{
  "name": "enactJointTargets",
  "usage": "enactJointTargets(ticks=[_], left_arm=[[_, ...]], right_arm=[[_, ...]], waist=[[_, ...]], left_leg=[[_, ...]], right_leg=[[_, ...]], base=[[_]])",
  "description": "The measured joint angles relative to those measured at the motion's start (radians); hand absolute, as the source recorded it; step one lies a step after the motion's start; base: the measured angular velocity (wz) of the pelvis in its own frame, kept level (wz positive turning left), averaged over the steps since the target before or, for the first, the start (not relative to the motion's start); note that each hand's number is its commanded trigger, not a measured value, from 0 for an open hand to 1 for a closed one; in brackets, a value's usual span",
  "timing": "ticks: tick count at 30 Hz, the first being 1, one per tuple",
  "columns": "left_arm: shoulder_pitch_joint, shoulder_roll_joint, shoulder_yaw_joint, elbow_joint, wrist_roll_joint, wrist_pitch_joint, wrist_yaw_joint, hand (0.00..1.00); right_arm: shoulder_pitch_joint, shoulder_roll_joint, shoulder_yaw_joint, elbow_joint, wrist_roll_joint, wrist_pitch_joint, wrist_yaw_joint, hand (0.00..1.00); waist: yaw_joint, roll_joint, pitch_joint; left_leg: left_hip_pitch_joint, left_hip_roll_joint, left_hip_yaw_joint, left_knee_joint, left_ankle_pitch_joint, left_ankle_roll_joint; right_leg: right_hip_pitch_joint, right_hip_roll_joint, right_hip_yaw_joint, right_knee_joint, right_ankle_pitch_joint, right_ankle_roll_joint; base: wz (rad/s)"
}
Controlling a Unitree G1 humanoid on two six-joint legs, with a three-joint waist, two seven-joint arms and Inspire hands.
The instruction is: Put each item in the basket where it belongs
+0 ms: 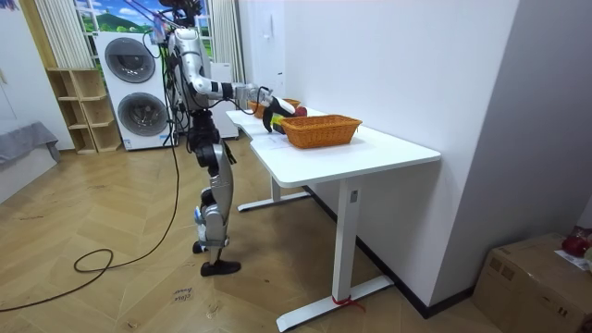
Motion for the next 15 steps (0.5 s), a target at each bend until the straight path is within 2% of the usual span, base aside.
enactJointTargets(ticks=[15], left_arm=[[0.0, 0.0, -0.001, -0.002, 0.016, 0.011, 0.007, 0.0]], right_arm=[[0.007, 0.01, 0.009, 0.004, -0.008, 0.027, 0.05, 0.0]], waist=[[0.002, -0.006, 0.0005]], left_leg=[[-0.002, 0.0, 0.0, 0.011, 0.001, 0.0]], right_leg=[[0.0, 0.0, -0.003, 0.0, 0.01, -0.001]], base=[[0.0]])
